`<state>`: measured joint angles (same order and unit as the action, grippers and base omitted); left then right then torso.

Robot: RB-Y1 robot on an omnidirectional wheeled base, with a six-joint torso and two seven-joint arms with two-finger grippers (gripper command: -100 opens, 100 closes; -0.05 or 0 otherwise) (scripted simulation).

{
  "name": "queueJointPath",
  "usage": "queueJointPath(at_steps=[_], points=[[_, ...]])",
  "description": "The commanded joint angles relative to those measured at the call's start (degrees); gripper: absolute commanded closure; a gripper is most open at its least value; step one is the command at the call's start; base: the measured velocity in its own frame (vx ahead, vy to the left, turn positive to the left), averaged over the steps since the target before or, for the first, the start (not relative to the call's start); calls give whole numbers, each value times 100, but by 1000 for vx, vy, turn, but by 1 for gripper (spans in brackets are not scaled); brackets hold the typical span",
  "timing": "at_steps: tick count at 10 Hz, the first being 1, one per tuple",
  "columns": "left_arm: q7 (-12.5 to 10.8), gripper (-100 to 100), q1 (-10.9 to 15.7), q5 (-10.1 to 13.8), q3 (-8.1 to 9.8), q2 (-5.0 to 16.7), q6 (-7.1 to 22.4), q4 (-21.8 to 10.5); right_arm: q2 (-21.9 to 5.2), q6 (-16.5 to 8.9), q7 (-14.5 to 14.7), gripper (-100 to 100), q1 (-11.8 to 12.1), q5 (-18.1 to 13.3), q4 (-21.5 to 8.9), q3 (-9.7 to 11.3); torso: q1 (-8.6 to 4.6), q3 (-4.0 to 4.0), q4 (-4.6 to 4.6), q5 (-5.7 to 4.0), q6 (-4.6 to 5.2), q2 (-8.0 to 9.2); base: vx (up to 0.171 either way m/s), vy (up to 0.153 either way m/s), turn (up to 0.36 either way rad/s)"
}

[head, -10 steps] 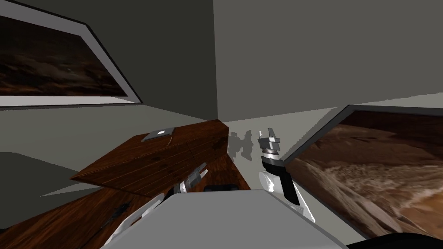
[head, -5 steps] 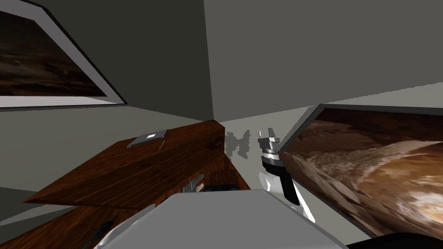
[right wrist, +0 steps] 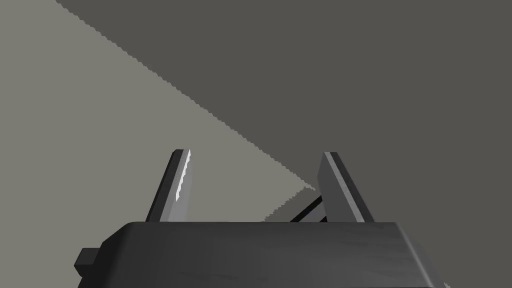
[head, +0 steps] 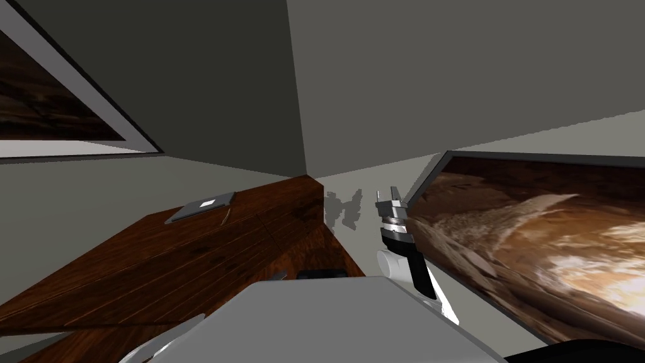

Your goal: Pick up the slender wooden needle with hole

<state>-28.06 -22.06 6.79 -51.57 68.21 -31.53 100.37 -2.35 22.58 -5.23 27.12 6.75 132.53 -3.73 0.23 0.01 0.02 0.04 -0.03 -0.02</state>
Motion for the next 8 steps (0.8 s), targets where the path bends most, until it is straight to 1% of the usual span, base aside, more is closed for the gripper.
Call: queueJointPath(at_steps=[1, 2, 3, 4, 5, 6, 7, 8], points=[[-64, -100, 25, 16, -252, 186, -60, -193, 0, 0, 0, 0, 0, 0, 0, 0, 0, 0, 0, 0, 0, 0, 8, 16, -133], [-215, -100, 79, 95, -453, 382, -115, -420, 0, 0, 0, 0, 1, 0, 0, 0, 2, 0, 0, 2, -3, 0, 12, 20, -201], [-215, -100, 79, 95, -594, 487, -115, -423, 0, 0, 0, 0, 0, 0, 0, 0, 5, -1, 0, 2, 0, -2, 14, 21, -115], [-362, -100, 138, 174, -784, 711, -173, -650, 0, 0, 0, 0, 1, 0, 0, -1, 4, -1, 0, 1, -4, -2, 23, 23, -200], [-362, -100, 138, 174, -925, 916, -173, -650, 0, 0, 0, 0, 0, 0, 0, 0, 6, -3, -1, 1, 0, -6, 21, 24, -106], [-362, -100, 138, 174, -925, 916, -173, -650, 0, 0, 0, 0, 1, 0, 0, -1, 6, -4, -1, 3, -4, -7, 9, 12, 18], [-505, -100, 200, 252, -1205, 1143, -234, -875, 0, 0, 0, 0, 1, 0, 0, -1, 0, -2, 0, 1, -6, -3, 26, 14, -171], [-505, -100, 200, 252, -1239, 1281, -234, -875, 0, 0, 0, 0, 0, 0, 0, 0, 2, -4, -1, 1, -1, -7, 25, 25, -134]])
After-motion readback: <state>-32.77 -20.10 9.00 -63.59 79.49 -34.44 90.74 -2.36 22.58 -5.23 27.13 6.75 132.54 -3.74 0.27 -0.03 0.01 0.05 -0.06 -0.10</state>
